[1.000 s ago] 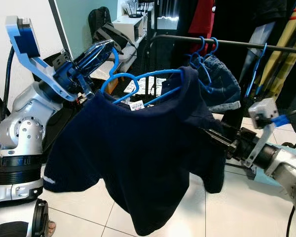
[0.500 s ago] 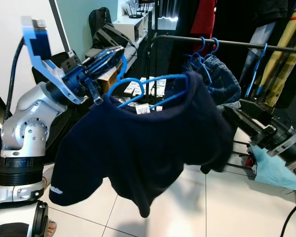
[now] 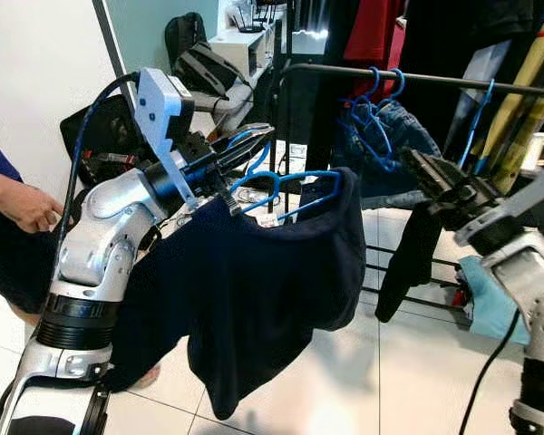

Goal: Hang hanger

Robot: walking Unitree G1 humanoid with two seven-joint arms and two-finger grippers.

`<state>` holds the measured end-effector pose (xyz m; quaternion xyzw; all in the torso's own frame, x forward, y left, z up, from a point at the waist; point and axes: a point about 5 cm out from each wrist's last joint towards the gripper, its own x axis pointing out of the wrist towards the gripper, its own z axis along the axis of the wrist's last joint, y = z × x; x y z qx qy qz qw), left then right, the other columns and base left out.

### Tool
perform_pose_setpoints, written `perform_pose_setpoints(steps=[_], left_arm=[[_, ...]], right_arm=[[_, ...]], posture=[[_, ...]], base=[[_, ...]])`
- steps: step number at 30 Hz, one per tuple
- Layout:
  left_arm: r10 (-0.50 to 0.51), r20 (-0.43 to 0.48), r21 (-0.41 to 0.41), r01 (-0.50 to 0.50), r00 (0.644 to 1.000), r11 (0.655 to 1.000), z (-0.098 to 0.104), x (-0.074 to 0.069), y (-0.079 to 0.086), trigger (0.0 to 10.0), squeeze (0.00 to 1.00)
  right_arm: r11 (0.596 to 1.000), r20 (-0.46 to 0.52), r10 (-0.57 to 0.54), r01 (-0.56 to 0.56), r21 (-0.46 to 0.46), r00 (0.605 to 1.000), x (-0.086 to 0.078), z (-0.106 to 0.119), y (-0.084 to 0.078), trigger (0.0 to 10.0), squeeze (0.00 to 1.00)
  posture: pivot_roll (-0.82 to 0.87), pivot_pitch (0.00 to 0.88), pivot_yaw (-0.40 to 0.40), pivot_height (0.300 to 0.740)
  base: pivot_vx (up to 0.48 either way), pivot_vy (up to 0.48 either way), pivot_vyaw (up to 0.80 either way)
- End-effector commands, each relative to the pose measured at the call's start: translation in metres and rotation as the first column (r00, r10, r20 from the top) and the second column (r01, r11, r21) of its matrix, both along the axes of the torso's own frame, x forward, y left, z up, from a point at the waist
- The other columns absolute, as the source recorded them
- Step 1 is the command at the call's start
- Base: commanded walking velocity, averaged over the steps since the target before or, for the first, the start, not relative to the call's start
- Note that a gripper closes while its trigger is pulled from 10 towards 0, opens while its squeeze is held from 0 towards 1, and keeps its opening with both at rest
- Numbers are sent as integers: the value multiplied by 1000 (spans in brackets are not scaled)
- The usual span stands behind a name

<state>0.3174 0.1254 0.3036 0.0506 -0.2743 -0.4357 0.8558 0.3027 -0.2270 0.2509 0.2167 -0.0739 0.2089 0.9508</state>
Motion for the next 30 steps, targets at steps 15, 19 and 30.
perform_pose_setpoints(steps=[15, 19, 30], left_arm=[[17, 92, -23, -15, 996, 1000, 9, -7, -12, 10000, 0], [16, 94, -23, -14, 995, 1000, 9, -7, -13, 10000, 0], [19, 80, -27, -17, 997, 999, 5, -5, -14, 10000, 0]], right_arm=[[990, -190, -16, -11, -140, 982, 7, -25, 18, 10000, 0], [990, -182, -9, -17, -139, 983, 6, -24, 19, 10000, 0], [982, -124, 90, -108, -152, 988, -4, -21, 35, 10000, 0]], posture=[[-94, 0, 21, 740], [-94, 0, 21, 740], [-100, 0, 26, 740]], base=[[0, 0, 0], [0, 0, 0], [0, 0, 0]])
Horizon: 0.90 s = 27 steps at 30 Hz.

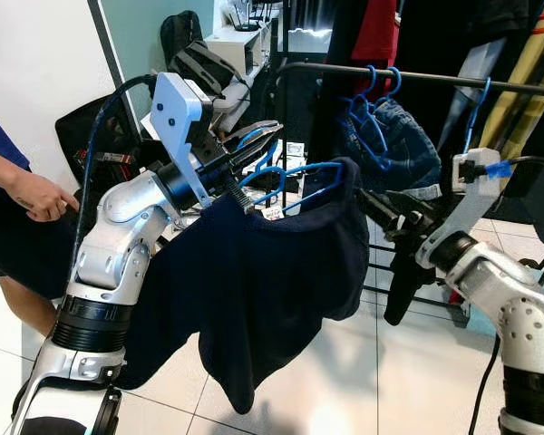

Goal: Hang hanger

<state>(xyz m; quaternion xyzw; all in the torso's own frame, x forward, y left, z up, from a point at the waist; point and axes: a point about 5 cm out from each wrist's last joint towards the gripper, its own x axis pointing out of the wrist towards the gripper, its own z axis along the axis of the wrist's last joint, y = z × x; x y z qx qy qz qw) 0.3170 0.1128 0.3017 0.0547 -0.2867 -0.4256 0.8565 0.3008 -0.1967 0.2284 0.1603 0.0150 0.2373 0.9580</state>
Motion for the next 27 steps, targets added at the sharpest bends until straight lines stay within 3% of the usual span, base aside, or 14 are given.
perform_pose_setpoints(steps=[1, 9, 21, 22, 26, 27], left_arm=[[-1, 55, -17, 2, 998, 1000, 7, -5, -1, 10000, 0], [-9, 69, -24, 11, 998, 1000, 10, -7, -3, 10000, 0], [-25, 79, -27, 27, 997, 999, 12, -10, -6, 10000, 0], [-35, 83, -27, 37, 996, 999, 13, -12, -8, 10000, 0], [-35, 83, -27, 37, 996, 999, 13, -12, -8, 10000, 0], [-50, 87, -30, 53, 995, 998, 14, -14, -10, 10000, 0]], right_arm=[[1000, 16, 20, -20, -5, 1000, -2, 1, 4, 10000, 0], [997, -67, -43, 39, -66, 997, 6, -10, 7, 10000, 0], [995, -93, -62, 54, -84, 994, 9, -13, 8, 9686, 0], [993, -102, -85, 76, -88, 991, 12, -13, 7, 6706, 0], [993, -102, -85, 76, -88, 991, 12, -13, 7, 6706, 0], [992, -107, -102, 93, -89, 989, 14, -14, 7, 4745, 0]], posture=[[-100, 0, 26, 740], [-92, 2, 24, 740], [-93, 1, 22, 740], [-93, 1, 22, 740], [-93, 1, 22, 740], [-93, 3, 20, 740]], base=[[0, 0, 0], [0, 0, 0], [0, 0, 0], [0, 0, 0], [0, 0, 0], [0, 0, 0]])
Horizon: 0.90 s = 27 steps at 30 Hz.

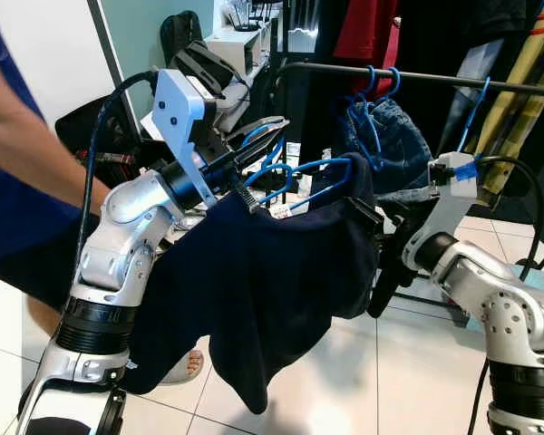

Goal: Hang hanger

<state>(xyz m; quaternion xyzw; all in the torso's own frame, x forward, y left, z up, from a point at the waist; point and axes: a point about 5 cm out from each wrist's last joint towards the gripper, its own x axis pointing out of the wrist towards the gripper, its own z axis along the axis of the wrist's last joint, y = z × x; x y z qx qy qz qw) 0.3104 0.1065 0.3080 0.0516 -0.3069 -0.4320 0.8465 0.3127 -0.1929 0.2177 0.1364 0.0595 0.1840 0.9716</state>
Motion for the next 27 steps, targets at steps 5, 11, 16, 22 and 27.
perform_pose_setpoints(steps=[5, 11, 16, 22, 27], left_arm=[[-66, 50, -18, 67, 997, 998, 8, -13, -11, 10000, 0], [-85, 49, -20, 86, 995, 996, 7, -16, -15, 10000, 0], [-115, 47, -22, 116, 992, 993, 7, -21, -20, 10000, 0], [-101, 45, -23, 102, 994, 995, 6, -20, -18, 10000, 0], [-78, 43, -22, 79, 996, 997, 6, -18, -14, 10000, 0]], right_arm=[[1000, -16, 11, -11, 13, 1000, 11, 1, 12, 10000, 0], [999, -8, 31, -30, 24, 999, 16, 4, 21, 10000, 0], [999, -3, 38, -38, 23, 999, 21, 6, 28, 8980, 0], [1000, -17, 3, -3, 13, 1000, 24, 6, 25, 0, 0], [1000, -23, -29, 29, 7, 999, 25, 7, 19, 0, 0]], posture=[[-88, 4, 17, 740], [-85, 6, 16, 740], [-84, 7, 11, 740], [-89, 4, 7, 740], [-89, 3, 6, 740]], base=[[0, 0, 0], [0, 0, 0], [0, 0, 0], [0, 0, 0], [0, 0, 0]])
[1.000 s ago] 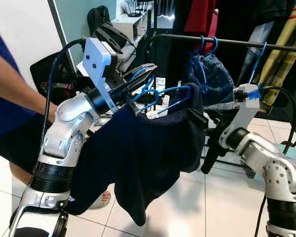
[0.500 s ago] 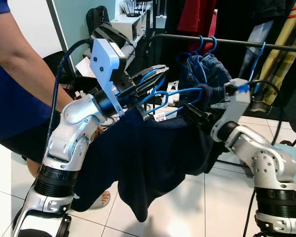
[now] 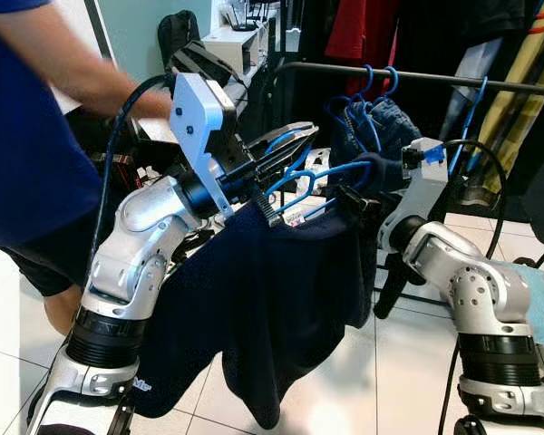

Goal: Hang hanger

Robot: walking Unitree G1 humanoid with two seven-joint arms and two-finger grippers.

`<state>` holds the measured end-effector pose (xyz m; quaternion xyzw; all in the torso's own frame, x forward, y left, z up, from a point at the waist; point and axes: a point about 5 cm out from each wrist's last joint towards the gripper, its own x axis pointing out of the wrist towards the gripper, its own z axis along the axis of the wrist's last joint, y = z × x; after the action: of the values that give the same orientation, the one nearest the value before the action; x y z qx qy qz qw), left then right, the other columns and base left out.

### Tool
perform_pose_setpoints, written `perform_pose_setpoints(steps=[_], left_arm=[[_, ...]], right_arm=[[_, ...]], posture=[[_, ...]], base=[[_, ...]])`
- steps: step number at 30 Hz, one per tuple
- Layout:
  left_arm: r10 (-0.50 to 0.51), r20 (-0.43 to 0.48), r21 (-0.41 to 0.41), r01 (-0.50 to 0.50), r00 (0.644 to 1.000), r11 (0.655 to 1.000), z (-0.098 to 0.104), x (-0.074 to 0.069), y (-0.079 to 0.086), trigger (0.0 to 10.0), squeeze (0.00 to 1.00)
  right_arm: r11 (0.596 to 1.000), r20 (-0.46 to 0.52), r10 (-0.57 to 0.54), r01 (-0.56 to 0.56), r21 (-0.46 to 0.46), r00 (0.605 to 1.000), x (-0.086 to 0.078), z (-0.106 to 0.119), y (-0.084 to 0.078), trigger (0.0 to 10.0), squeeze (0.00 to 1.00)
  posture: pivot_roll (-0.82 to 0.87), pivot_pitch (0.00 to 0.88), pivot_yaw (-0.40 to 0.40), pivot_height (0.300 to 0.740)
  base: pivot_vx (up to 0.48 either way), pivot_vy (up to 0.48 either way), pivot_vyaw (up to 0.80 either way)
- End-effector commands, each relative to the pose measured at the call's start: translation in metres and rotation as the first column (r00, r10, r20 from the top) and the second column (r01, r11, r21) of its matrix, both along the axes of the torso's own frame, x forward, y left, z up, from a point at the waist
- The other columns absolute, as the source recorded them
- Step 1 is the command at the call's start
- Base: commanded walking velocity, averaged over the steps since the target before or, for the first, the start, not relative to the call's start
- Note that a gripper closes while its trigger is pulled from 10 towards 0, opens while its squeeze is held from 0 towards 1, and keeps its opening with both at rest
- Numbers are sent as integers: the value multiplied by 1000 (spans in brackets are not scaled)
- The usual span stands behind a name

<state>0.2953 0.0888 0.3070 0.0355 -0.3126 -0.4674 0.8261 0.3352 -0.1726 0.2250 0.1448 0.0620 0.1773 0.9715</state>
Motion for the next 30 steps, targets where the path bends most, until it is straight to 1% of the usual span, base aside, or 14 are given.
perform_pose_setpoints(steps=[1, 10, 15, 16, 19, 20, 21, 24, 25, 26, 28, 30], left_arm=[[10, 37, -17, -10, 999, 1000, 7, -3, 4, 10000, 0], [29, 35, -4, -29, 999, 1000, 4, 0, 7, 10000, 0], [54, 33, 21, -55, 998, 998, 1, 2, 14, 10000, 0], [55, 27, 63, -56, 998, 996, -3, 2, 18, 10000, 0], [55, 27, 63, -56, 998, 996, -3, 2, 18, 10000, 0], [52, 26, 115, -55, 998, 992, -8, 1, 22, 10000, 0], [52, 26, 115, -55, 998, 992, -8, 1, 22, 10000, 0], [-20, -7, 263, 21, 1000, 964, -25, -7, 27, 10000, 0], [-20, -7, 263, 21, 1000, 964, -25, -7, 27, 10000, 0], [-33, -16, 283, 36, 999, 958, -28, -9, 30, 10000, 0], [-33, -16, 283, 36, 999, 958, -28, -9, 30, 10000, 0], [-47, -23, 287, 52, 999, 957, -26, -12, 36, 10000, 0]], right_arm=[[1000, -13, -16, 15, -7, 1000, 2, 0, -1, 0, 0], [999, 2, -35, 35, 0, 999, 3, 3, -4, 0, 0], [999, 16, -47, 47, 9, 999, 3, 5, -7, 0, 0], [998, 27, -53, 53, 15, 998, 3, 7, -9, 0, 0], [998, 27, -53, 53, 15, 998, 3, 7, -9, 0, 0], [998, 36, -59, 58, 19, 998, 3, 9, -11, 0, 0], [998, 36, -59, 58, 19, 998, 3, 9, -11, 0, 0], [997, 50, -77, 76, 20, 996, 3, 13, -18, 0, 0], [997, 50, -77, 76, 20, 996, 3, 13, -18, 0, 0], [996, 50, -83, 82, 18, 995, 3, 13, -21, 0, 0], [996, 50, -83, 82, 18, 995, 3, 13, -21, 0, 0], [996, 45, -92, 92, 13, 995, 3, 13, -23, 0, 0]], posture=[[-89, 3, 6, 740], [-97, 0, 7, 740], [-97, 0, 7, 740], [-93, 3, 5, 740], [-93, 3, 5, 740], [-94, 5, 5, 740], [-94, 5, 5, 740], [-95, 8, 5, 740], [-95, 8, 5, 740], [-97, 9, 4, 740], [-97, 9, 4, 740], [-97, 9, 3, 740]], base=[[0, 0, 0], [0, 0, 0], [0, 0, 0], [0, 0, 0], [0, 0, 0], [0, 0, 0], [0, 0, 0], [0, 0, 0], [0, 0, 0], [0, 0, 0], [0, 0, 0], [0, 0, 0]])
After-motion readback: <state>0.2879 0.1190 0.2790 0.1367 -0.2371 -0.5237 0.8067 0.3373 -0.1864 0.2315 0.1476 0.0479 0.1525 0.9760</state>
